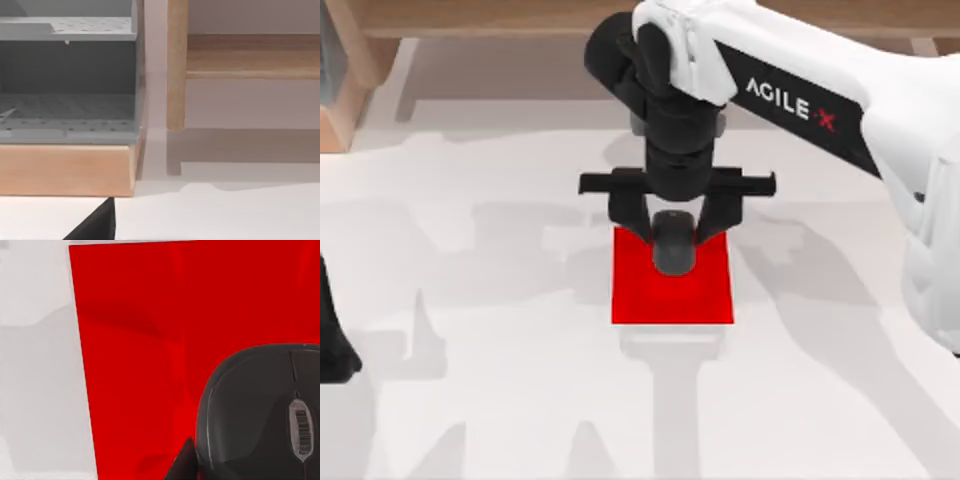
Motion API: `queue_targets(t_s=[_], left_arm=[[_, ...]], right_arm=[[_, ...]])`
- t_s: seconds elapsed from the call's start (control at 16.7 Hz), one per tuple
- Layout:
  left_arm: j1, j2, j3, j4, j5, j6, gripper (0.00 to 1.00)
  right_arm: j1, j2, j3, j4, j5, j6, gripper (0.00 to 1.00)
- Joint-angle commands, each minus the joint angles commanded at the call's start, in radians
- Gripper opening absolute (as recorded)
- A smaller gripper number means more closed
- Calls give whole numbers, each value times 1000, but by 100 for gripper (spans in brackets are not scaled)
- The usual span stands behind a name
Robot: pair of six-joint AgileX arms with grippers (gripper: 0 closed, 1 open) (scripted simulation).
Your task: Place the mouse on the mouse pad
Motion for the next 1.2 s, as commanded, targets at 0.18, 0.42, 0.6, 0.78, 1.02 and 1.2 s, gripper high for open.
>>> queue_targets(t_s=[0.18, 0.42, 0.6, 0.78, 1.02, 1.2], left_arm=[[0, 0, 0, 0, 0, 0, 100], [0, 0, 0, 0, 0, 0, 100], [0, 0, 0, 0, 0, 0, 100], [0, 0, 0, 0, 0, 0, 100], [0, 0, 0, 0, 0, 0, 100], [0, 0, 0, 0, 0, 0, 100]], right_arm=[[1, -1, -30, 30, 1, 0, 0], [2, -4, -69, 70, 1, 0, 0], [3, 1, -77, 78, 2, 1, 0], [3, 1, -77, 78, 2, 1, 8], [3, 1, -77, 78, 2, 1, 38], [3, 1, -77, 78, 2, 1, 60]])
